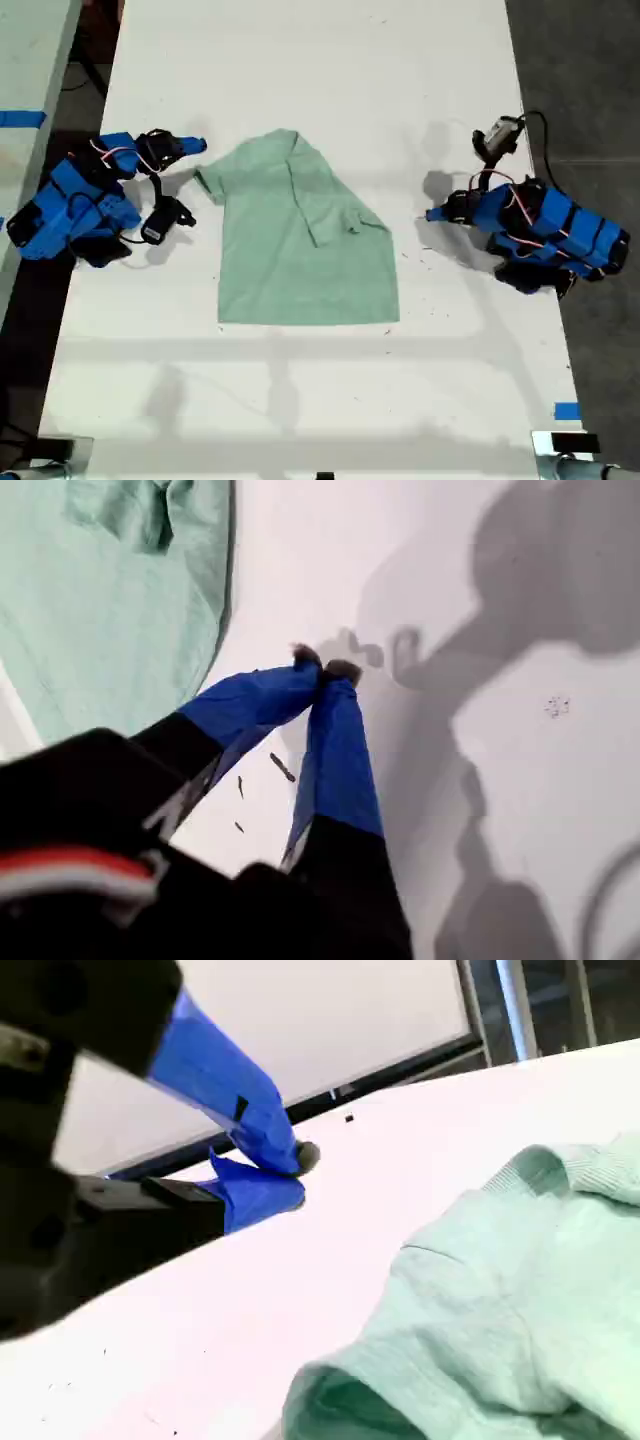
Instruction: Fold t shirt
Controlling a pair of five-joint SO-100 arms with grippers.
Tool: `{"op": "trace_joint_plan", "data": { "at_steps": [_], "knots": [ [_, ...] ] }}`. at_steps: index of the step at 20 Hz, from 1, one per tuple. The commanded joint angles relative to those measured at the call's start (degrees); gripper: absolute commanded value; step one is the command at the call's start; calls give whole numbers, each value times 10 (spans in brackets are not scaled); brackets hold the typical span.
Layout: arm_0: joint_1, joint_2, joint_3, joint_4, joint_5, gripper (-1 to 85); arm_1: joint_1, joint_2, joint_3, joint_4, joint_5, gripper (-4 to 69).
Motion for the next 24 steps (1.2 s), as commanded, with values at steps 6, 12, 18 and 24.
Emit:
{"op": "trace_joint_plan", "data": {
  "at_steps": [6, 12, 18, 24],
  "knots": [
    [-2, 4, 14, -15, 26, -4, 21, 5, 16, 31, 67, 156],
    [3, -107, -161, 18, 6, -4, 26, 5, 16, 24, 58, 149],
    [23, -656, -476, 74, 56, 196, 25, 5, 17, 25, 57, 143],
    [-16, -618, -381, 63, 30, 167, 23, 5, 16, 23, 53, 134]
  ]
}}
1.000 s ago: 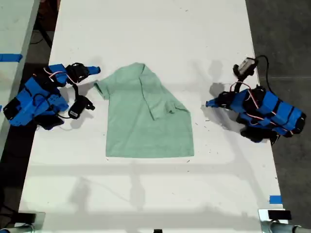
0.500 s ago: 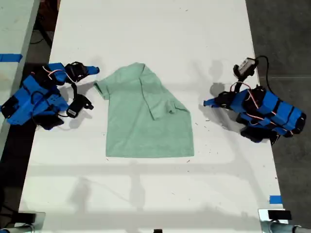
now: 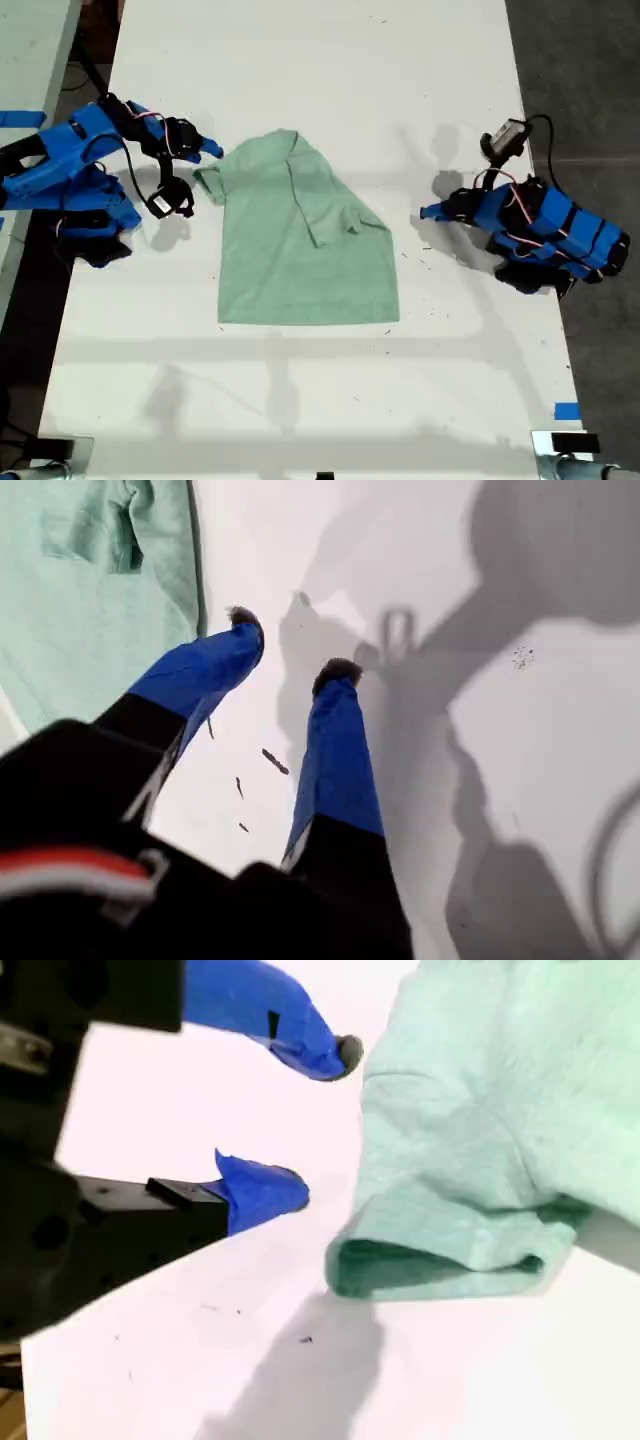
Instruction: Fold t shirt
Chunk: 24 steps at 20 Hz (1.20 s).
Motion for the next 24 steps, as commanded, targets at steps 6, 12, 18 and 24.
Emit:
{"op": "trace_joint_plan", "data": {
  "at_steps": [6, 12, 18, 24],
  "knots": [
    [8, -162, 11, -91, -63, 127, -3, 5, 16, -9, -7, 155],
    [-3, -283, 2, -153, -66, -3, -4, 5, 16, -9, -8, 160],
    [91, -367, -226, -13, -91, -4, -3, 5, 16, -9, -8, 132],
    [261, -592, -715, 129, -84, -4, -3, 5, 16, -9, -9, 127]
  ]
}}
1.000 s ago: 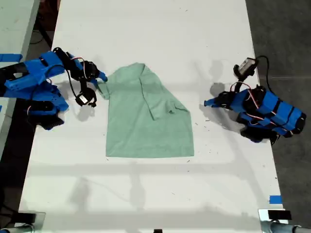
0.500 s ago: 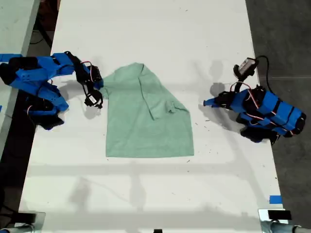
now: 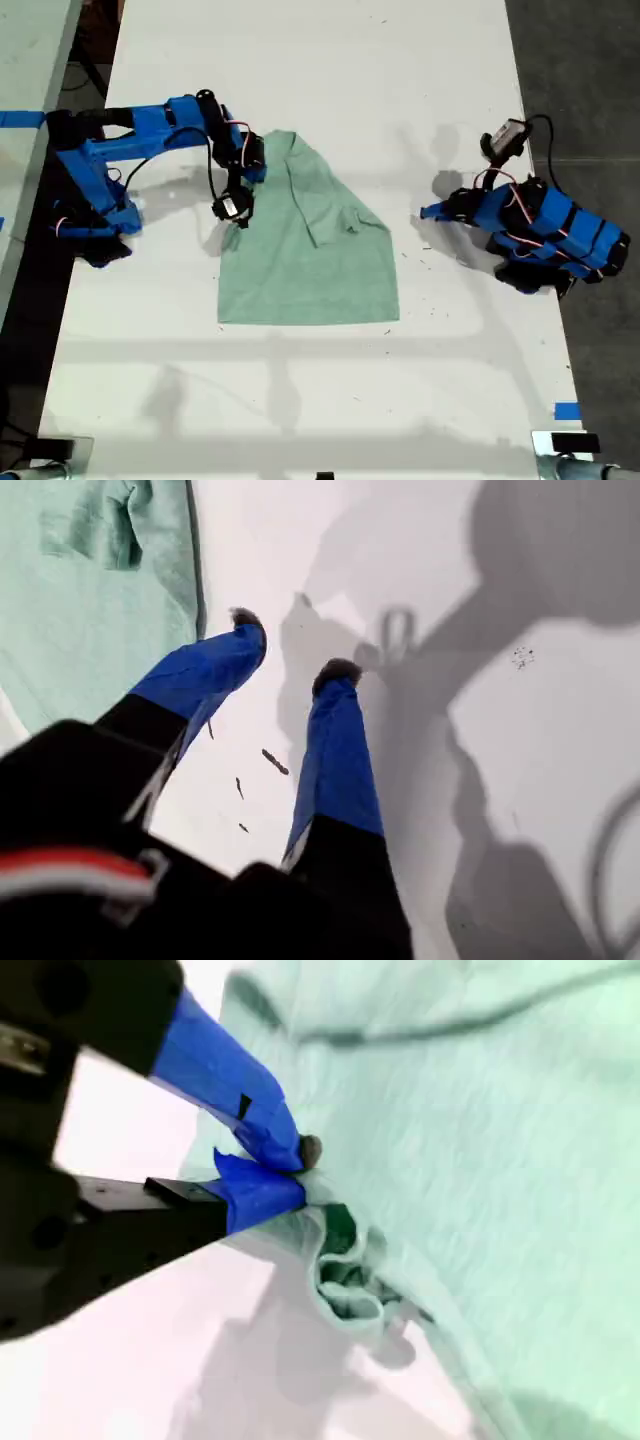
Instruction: Fold t shirt
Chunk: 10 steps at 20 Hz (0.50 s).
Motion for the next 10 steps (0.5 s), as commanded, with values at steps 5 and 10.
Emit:
{"op": "trace_joint_plan", "data": {
  "at_steps": [5, 10],
  "knots": [
    [124, -261, -403, 76, 4, -1, -4, 5, 15, -9, -10, 124],
    [136, -246, -401, 89, -18, 209, -4, 5, 15, -10, -11, 123]
  ]
}}
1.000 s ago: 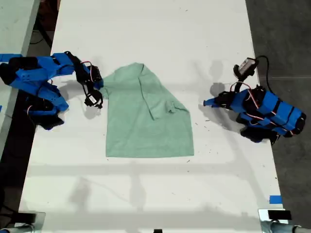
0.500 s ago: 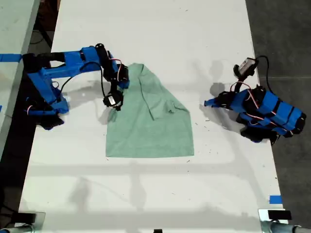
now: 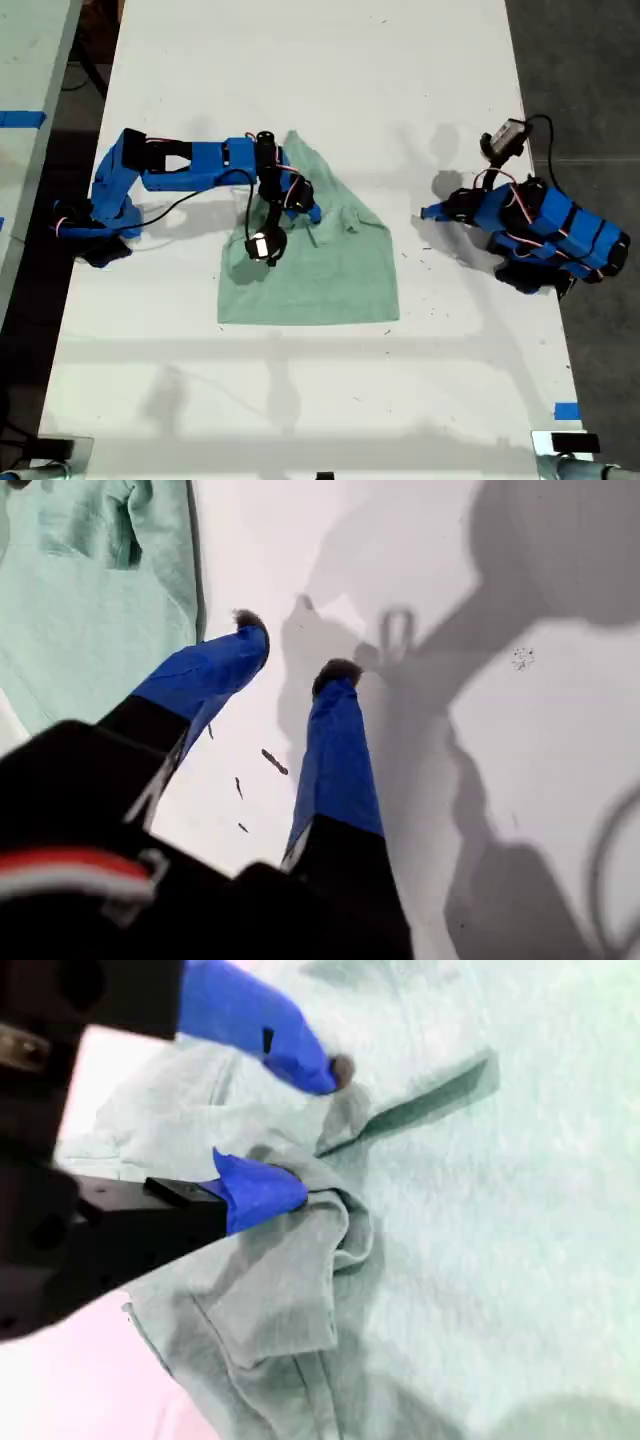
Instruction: Fold t shirt
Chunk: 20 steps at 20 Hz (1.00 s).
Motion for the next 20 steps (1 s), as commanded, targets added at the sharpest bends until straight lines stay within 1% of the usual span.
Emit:
{"op": "trace_joint_plan", "data": {
  "at_steps": [1, 3, 4, 5, 7, 8, 10, 11, 12, 13, 15, 16, 17, 18, 19, 20],
  "knots": [
    [-4, 89, -28, 22, -8, 207, -4, 5, 15, -10, -9, 121],
    [-40, 185, 17, 27, -6, 207, -4, 5, 15, -10, -9, 120],
    [-62, 243, 58, 18, -10, 79, -4, 5, 15, -10, -10, 119],
    [-78, 311, 120, -18, 2, 34, -4, 5, 15, -10, -10, 118],
    [-103, 482, 296, -127, 47, 52, -4, 5, 15, -10, -10, 116],
    [-117, 584, 410, -184, 53, 11, -4, 5, 15, -10, -10, 115],
    [-134, 838, 686, -336, 62, -3, -4, 5, 15, -10, -10, 113],
    [-140, 969, 814, -386, 62, -3, -4, 5, 15, -10, -10, 112],
    [-143, 1091, 931, -414, 62, -3, -4, 5, 15, -10, -10, 111],
    [-146, 1212, 1049, -432, 65, -3, -4, 5, 15, -11, -10, 110],
    [-164, 1455, 1283, -414, 94, -3, -4, 5, 15, -11, -9, 106],
    [-185, 1441, 1306, -424, 105, -3, 0, 5, 17, -12, -9, 102],
    [-177, 1450, 1299, -425, 118, -3, 0, 5, 17, -13, -9, 101],
    [-171, 1452, 1296, -441, 138, -3, -3, 5, 17, -11, -8, 99],
    [-183, 1452, 1306, -440, 134, -3, -4, 5, 17, -13, -7, 97],
    [-193, 1452, 1306, -423, 127, -3, 1, 5, 17, -11, -8, 95]
  ]
}}
